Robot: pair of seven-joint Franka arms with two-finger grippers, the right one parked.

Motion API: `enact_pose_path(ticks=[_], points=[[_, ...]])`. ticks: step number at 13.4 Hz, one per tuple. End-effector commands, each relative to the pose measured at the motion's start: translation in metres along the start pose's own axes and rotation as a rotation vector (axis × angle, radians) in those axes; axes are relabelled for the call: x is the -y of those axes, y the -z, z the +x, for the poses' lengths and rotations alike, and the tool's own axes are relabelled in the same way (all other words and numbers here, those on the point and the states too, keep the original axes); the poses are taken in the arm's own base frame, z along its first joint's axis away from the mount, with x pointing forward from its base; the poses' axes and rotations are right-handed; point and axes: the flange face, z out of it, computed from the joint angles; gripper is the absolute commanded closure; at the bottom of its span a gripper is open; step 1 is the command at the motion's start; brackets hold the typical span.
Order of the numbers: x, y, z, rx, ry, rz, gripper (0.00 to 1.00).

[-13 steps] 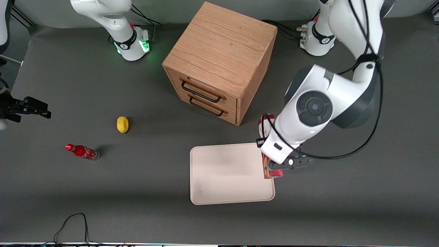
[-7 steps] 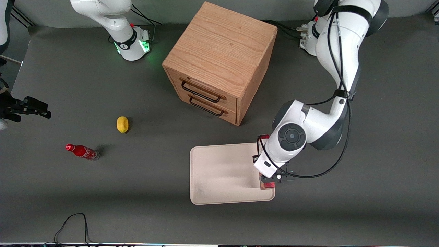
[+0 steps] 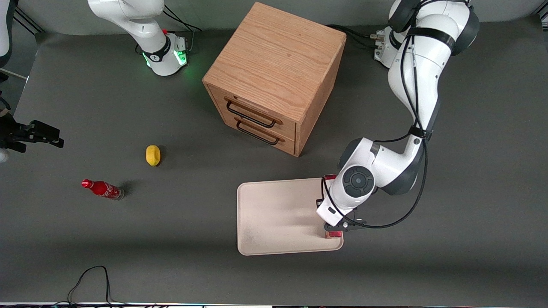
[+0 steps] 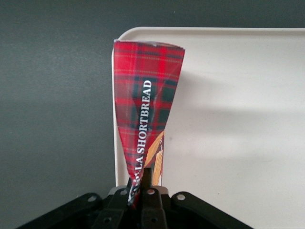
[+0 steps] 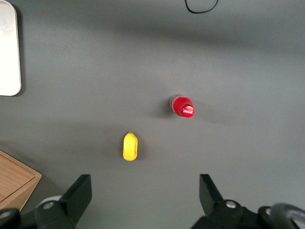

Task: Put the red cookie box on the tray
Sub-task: 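Lower the box onto the tray and open the left gripper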

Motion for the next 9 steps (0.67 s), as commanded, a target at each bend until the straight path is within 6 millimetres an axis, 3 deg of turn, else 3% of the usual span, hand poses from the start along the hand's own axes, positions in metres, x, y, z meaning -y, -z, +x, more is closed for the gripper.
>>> enact_pose_path(ticks=[1, 6, 7, 8, 9], points=[[-0.0030, -0.0024, 0.0006, -0.020, 0.001, -0.009, 1.00], [-0.0033, -0.0029, 0.0030, -0.039, 0.033, -0.022, 1.00], [-0.0022, -0.0029, 0.0037, -0.041, 0.036, -0.020, 0.68], [-0.0041, -0.0031, 0.0024, -0.039, 0.042, -0.019, 0.20], [-0.0038, -0.0025, 0.0020, -0.036, 0.041, -0.015, 0.01]])
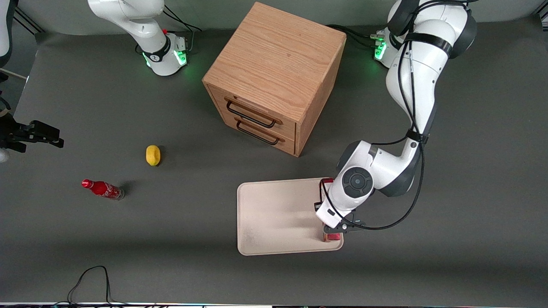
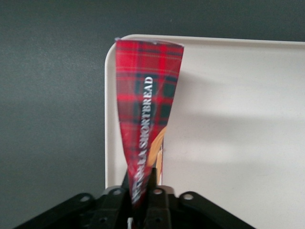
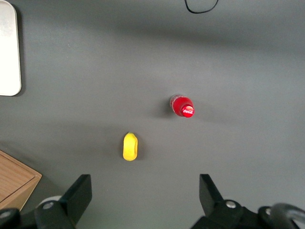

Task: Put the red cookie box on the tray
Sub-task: 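Lower the box onto the tray and open the left gripper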

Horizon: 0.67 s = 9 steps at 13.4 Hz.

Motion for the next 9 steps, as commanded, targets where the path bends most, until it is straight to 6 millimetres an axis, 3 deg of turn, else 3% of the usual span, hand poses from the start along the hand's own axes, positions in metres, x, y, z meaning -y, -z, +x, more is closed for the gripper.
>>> enact_pose_path(ticks=[1, 3, 5, 7, 9], points=[[-0.002, 0.007, -0.001, -0.013, 0.012, 0.006, 0.00], [0.000, 0.018, 0.001, -0.014, 0.016, 0.008, 0.00], [0.003, 0.049, 0.001, 0.003, 0.022, 0.025, 0.00], [0.023, 0.131, -0.006, 0.035, 0.031, 0.070, 0.00], [0.050, 0.195, -0.015, 0.061, 0.058, 0.105, 0.00]])
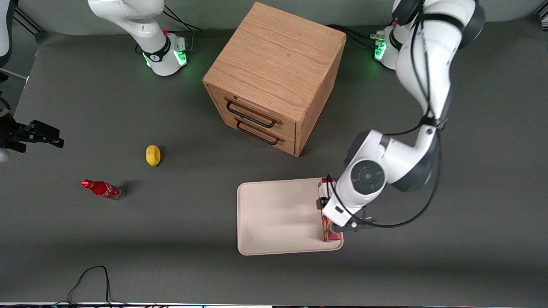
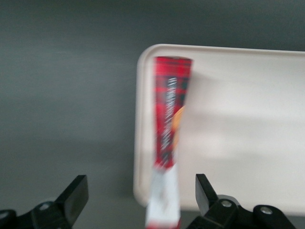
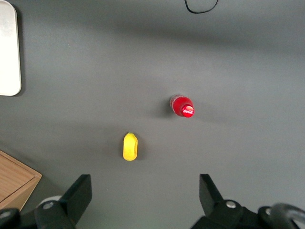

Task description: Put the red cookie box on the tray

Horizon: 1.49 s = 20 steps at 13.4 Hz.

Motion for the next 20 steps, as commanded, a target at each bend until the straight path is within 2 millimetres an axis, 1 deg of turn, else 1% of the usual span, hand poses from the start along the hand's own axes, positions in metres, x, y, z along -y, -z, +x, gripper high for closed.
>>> enact_pose_path(ticks=[1, 2, 3, 5, 7, 8, 9, 10, 11, 15, 17, 18, 19, 20], points=[[0.055, 0.095, -0.024, 0.042, 0.044, 0.046, 0.00], [0.078, 0.116, -0.027, 0.052, 0.035, 0.059, 0.00], [0.099, 0.133, -0.035, 0.061, 0.002, 0.069, 0.00], [0.147, 0.159, -0.053, 0.060, -0.019, 0.086, 0.00], [0.186, 0.174, -0.067, 0.060, -0.058, 0.098, 0.00], [0.207, 0.181, -0.070, 0.059, -0.063, 0.096, 0.00], [0.224, 0.185, -0.070, 0.061, -0.075, 0.078, 0.00], [0.246, 0.191, -0.068, 0.061, -0.080, 0.068, 0.00], [0.260, 0.192, -0.067, 0.062, -0.088, 0.064, 0.00], [0.303, 0.197, -0.059, 0.053, -0.104, 0.048, 0.00], [0.313, 0.197, -0.057, 0.045, -0.102, 0.044, 0.00], [0.312, 0.198, -0.057, 0.037, -0.105, 0.041, 0.00], [0.315, 0.200, -0.056, 0.027, -0.098, 0.021, 0.00], [0.313, 0.203, -0.058, 0.021, -0.105, 0.014, 0.00]])
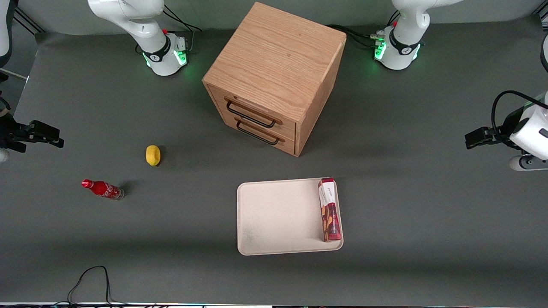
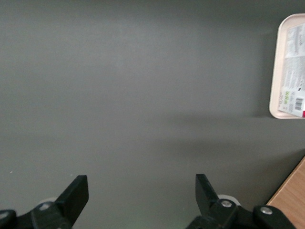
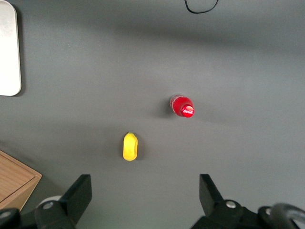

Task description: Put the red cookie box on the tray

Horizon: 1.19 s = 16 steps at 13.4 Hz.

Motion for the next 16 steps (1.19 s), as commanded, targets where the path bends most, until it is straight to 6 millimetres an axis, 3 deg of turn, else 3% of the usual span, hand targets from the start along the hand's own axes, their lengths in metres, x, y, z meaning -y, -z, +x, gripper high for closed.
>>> enact_pose_path(ticks=[1, 7, 11, 16], points=[[-0.002, 0.012, -0.016, -0.036, -0.020, -0.016, 0.00], [-0.003, 0.031, -0.038, -0.116, -0.042, -0.019, 0.00], [-0.004, 0.046, -0.038, -0.052, -0.021, -0.080, 0.00], [-0.006, 0.040, -0.038, -0.023, -0.040, -0.075, 0.00]])
